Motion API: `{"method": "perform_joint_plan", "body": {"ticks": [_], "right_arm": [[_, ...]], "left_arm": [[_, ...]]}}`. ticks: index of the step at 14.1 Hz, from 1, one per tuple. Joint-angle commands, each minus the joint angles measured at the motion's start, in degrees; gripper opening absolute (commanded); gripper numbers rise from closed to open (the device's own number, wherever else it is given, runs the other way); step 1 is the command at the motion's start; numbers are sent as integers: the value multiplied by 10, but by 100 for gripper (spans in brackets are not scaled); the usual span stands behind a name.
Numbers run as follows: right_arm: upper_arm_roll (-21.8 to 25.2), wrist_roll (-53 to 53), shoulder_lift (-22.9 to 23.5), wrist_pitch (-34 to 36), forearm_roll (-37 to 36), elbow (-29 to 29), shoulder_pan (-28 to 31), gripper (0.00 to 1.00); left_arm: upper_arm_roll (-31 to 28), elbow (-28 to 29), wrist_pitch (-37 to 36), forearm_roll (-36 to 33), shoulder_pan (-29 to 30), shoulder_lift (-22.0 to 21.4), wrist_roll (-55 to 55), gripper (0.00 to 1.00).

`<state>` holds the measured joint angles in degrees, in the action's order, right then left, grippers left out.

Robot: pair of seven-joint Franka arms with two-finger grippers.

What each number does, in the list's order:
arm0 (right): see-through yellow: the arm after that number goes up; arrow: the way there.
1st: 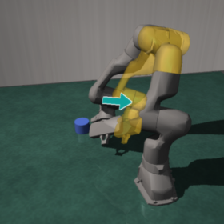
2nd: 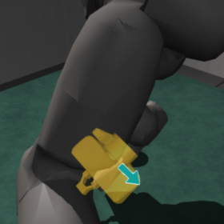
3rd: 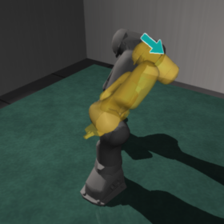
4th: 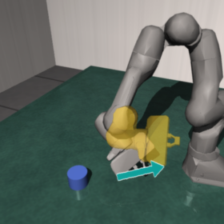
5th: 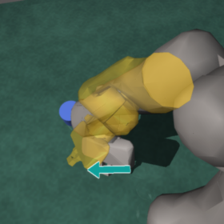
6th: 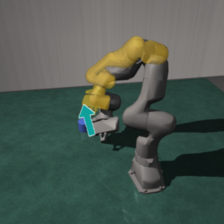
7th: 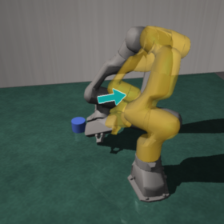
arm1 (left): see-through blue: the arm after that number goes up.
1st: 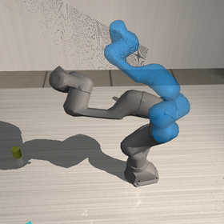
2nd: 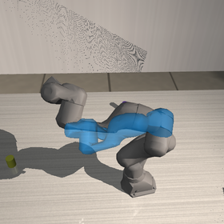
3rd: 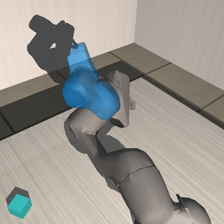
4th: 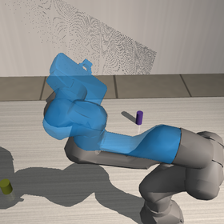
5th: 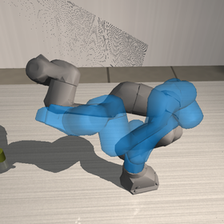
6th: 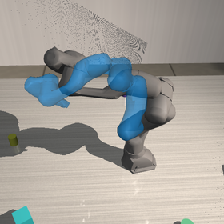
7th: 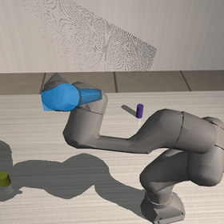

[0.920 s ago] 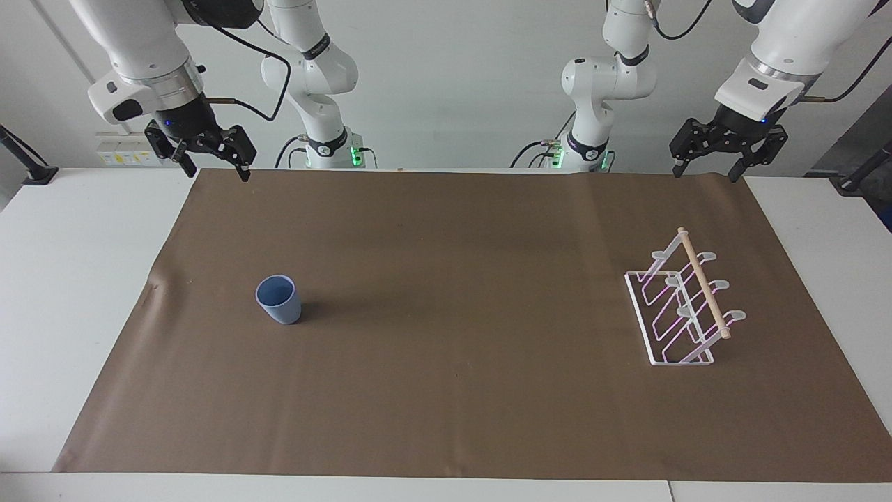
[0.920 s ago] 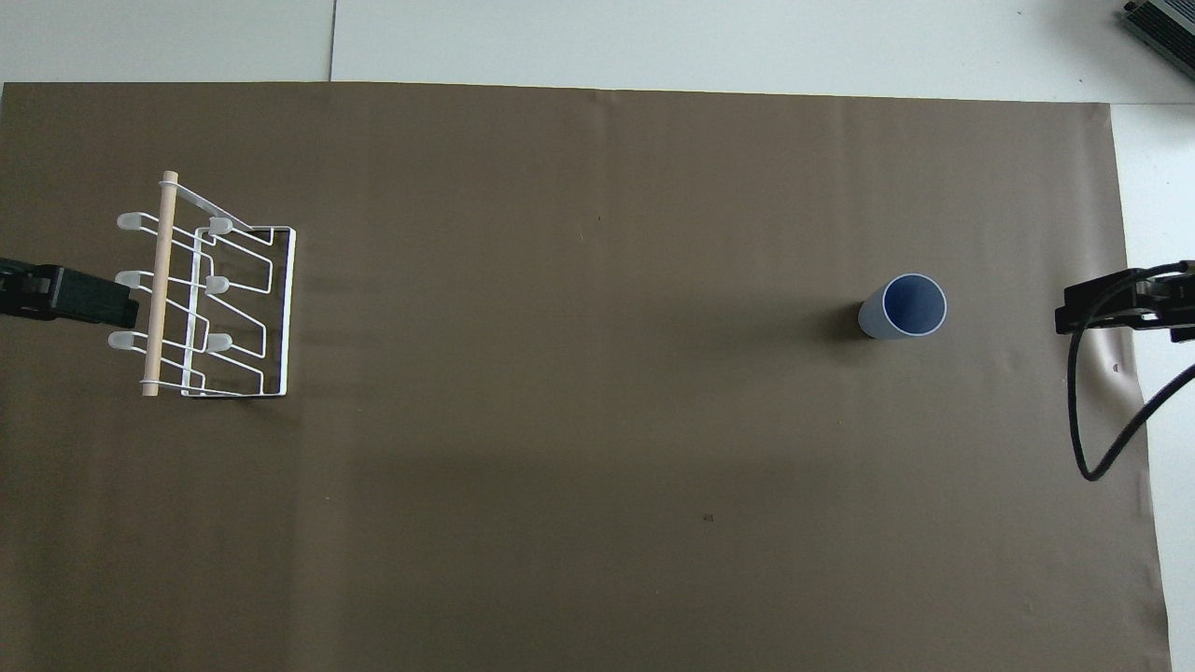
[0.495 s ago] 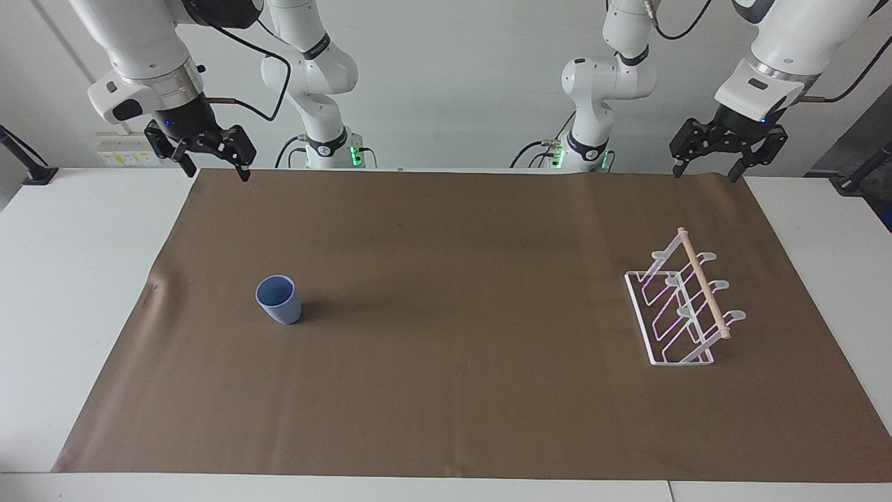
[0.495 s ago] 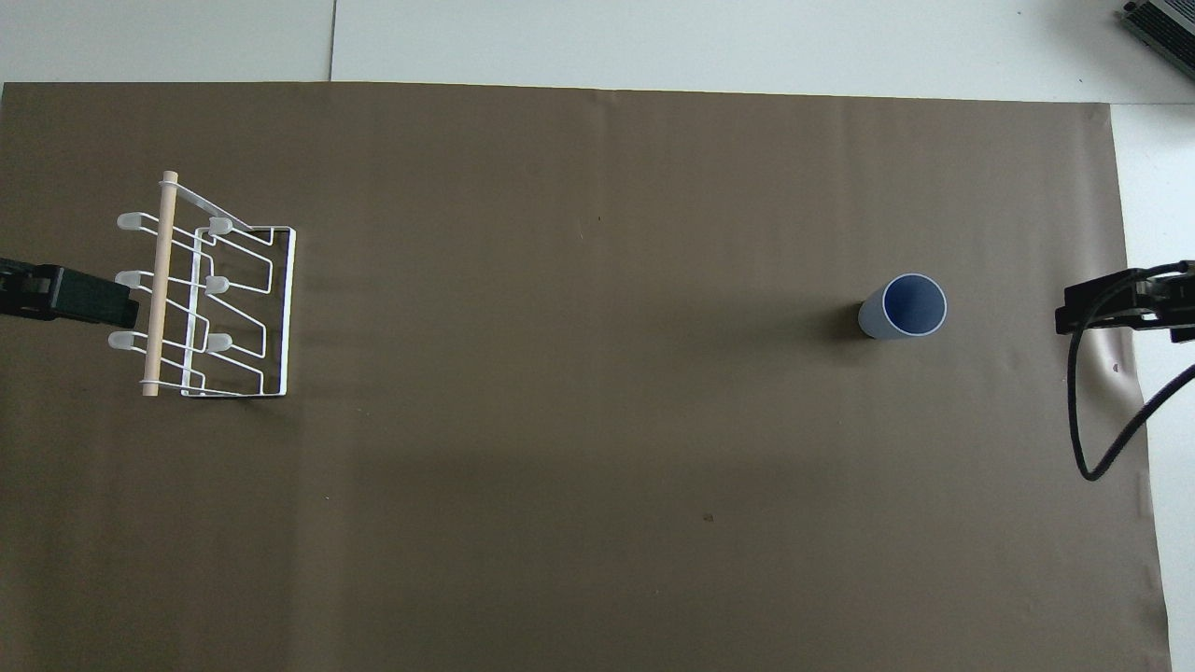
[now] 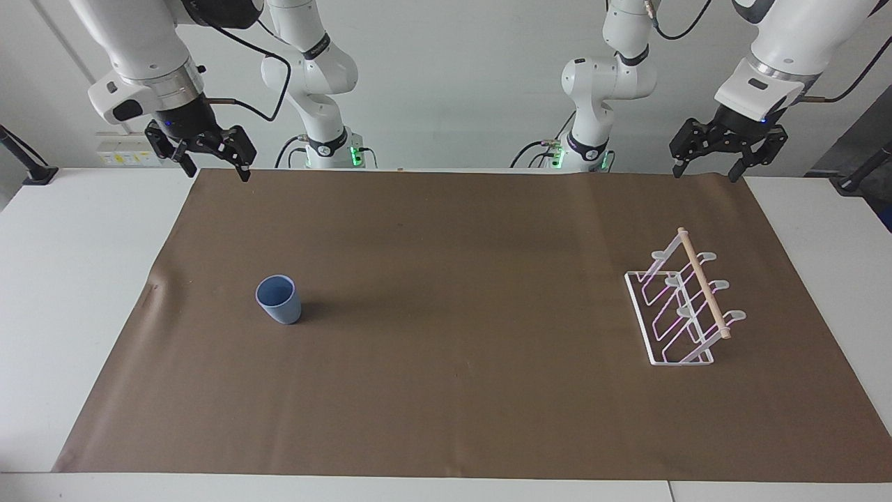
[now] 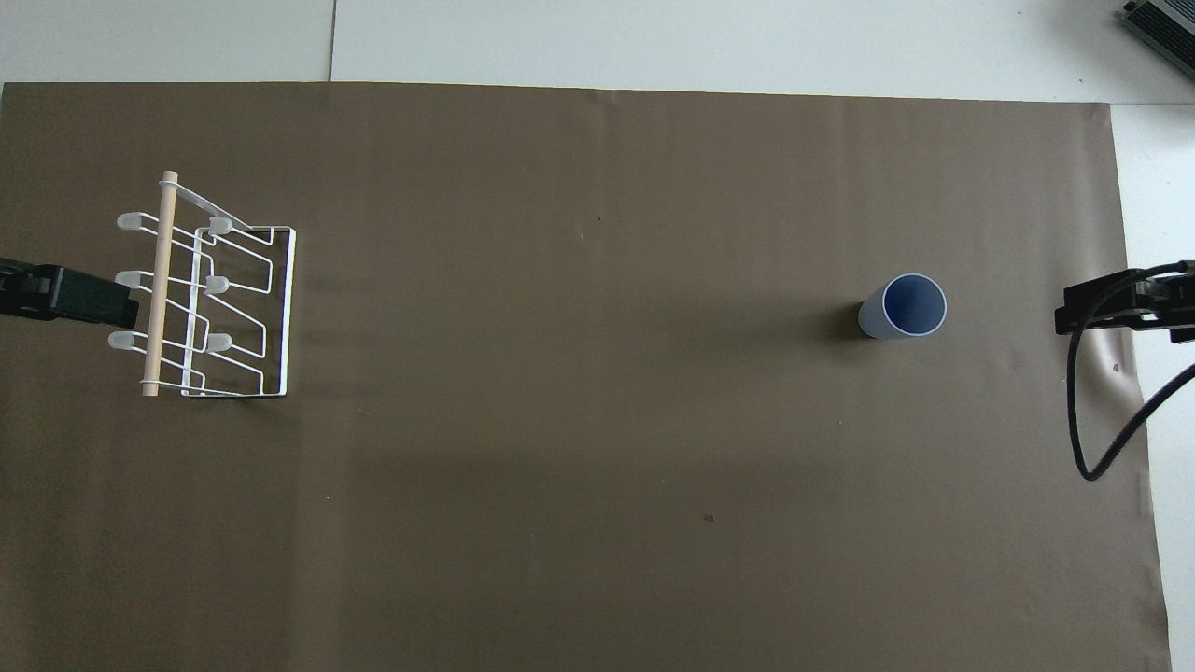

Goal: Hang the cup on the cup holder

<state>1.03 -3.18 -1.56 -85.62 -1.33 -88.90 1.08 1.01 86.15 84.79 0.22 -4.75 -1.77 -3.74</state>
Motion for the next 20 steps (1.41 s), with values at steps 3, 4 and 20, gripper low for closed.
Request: {"method": "perform_joint_plan", "body": {"ticks": [3,4,20], "right_arm": [[-2,3,-22,2,-3,-30,1,100],[-2,0,-22,-6,-3,-32,2,100],[1,113,-30,-210,5,-202,27,100]], "left_arm": [[-7,17,-2,3,-5,-16,-1,100],[-7,17,-2,3,-5,-16,-1,100],[-7,17,-2,2,-5,-16,-1,100]]}}
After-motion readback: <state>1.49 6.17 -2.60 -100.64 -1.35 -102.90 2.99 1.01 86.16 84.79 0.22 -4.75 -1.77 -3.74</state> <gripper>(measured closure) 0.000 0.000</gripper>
